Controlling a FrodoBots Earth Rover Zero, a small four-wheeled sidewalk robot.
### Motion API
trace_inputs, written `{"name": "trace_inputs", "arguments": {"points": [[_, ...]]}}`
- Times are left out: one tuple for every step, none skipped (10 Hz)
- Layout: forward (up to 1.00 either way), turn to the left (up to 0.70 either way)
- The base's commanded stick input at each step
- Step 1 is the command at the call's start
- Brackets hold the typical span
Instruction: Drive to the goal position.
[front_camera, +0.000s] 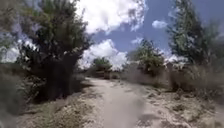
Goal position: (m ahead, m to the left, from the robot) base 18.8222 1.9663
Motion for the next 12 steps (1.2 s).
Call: {"name": "trace_inputs", "arguments": {"points": [[0.45, 0.00], [0.45, 0.00], [0.45, 0.00], [0.45, 0.00], [0.45, 0.00], [0.45, 0.00], [0.45, 0.00], [0.45, 0.00], [0.45, 0.00], [0.45, 0.06], [0.45, 0.27], [0.45, 0.27]]}}
